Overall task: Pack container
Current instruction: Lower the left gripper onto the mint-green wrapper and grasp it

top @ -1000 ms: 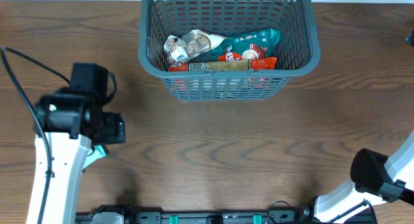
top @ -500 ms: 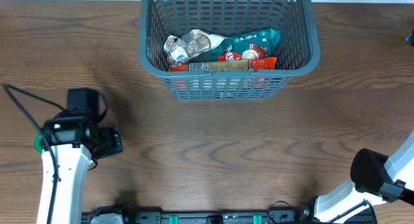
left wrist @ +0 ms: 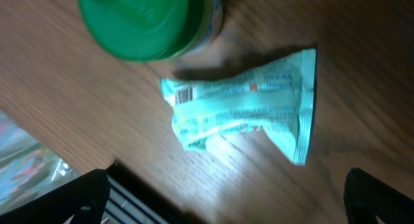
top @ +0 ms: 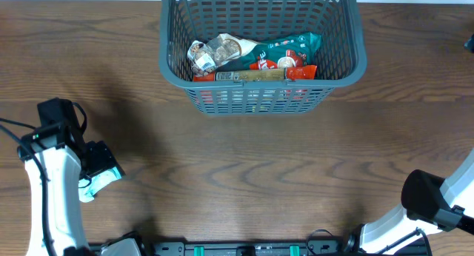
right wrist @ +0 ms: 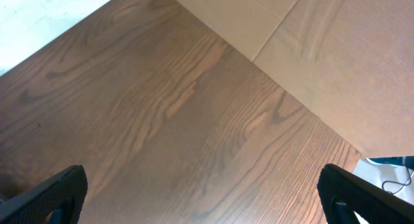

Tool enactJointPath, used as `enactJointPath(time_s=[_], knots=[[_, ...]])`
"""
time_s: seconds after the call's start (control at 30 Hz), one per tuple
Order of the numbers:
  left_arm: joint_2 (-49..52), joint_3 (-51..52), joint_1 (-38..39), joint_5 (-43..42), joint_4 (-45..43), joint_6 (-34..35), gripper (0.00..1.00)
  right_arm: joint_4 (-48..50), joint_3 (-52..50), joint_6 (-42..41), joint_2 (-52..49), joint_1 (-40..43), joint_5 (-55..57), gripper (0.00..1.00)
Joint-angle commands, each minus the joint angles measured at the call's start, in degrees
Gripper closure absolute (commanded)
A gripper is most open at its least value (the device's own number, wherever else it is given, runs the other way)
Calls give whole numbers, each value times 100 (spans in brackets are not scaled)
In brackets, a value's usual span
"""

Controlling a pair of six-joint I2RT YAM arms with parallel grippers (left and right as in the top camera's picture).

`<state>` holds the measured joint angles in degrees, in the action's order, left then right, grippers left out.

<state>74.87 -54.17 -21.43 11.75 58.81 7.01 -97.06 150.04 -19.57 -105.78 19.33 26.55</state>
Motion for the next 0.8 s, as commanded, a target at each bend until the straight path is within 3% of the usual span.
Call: enactJointPath(time_s=[0.0, 0.77], knots=[[267, 162, -52, -103, -184, -116, 2, -11, -20, -98, 42, 85, 20, 1], [1163, 1613, -52, -210, -2087, 76, 2, -11, -20, -98, 42, 85, 20, 1]])
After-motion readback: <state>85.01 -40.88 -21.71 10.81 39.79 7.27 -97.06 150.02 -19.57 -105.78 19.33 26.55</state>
